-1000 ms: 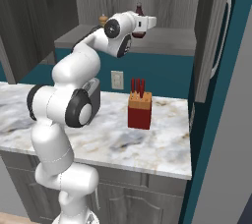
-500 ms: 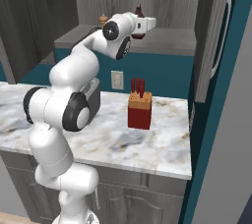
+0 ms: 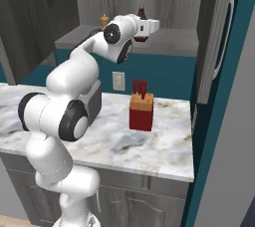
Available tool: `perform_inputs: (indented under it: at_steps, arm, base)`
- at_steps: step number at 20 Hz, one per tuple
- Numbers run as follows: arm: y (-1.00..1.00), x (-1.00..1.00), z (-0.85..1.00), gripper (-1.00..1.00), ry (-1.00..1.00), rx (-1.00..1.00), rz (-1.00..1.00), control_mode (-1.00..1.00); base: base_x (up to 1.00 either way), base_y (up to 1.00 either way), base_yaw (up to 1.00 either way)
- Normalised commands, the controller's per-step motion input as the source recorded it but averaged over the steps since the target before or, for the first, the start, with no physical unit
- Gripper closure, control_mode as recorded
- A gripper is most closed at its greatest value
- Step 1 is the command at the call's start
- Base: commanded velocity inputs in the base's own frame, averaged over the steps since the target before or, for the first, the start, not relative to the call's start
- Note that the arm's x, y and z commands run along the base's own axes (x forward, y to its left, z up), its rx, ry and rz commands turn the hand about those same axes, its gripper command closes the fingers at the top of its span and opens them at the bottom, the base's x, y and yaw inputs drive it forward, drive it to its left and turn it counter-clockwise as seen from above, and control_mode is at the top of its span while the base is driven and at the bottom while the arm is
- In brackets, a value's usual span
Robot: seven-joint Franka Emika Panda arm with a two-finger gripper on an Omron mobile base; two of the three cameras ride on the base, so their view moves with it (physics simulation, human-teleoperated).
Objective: Take 2 condiments from the cabinet and move them on the counter near the stove.Make sure the condiments are lined up with each other, next to each other.
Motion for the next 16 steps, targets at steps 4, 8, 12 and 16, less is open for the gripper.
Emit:
perform_inputs:
  at_steps: [4, 8, 12, 16]
  arm:
    - [-0.10, -0.39, 0.00, 1.00, 0.00, 0.00, 0.00, -1.00]
    - [-0.05, -0.49, 0.00, 1.00, 0.00, 0.00, 0.00, -1.00]
    - [0.00, -0.54, 0.01, 1.00, 0.00, -0.01, 0.00, -1.00]
    - [0.00, -0.53, 0.05, 1.00, 0.00, 0.00, 0.00, -1.00]
  base:
    - [0.00, 0.00, 0.00]
    - [0.00, 0.00, 0.00]
    - [0.00, 0.00, 0.00]
    - [0.00, 0.00, 0.00]
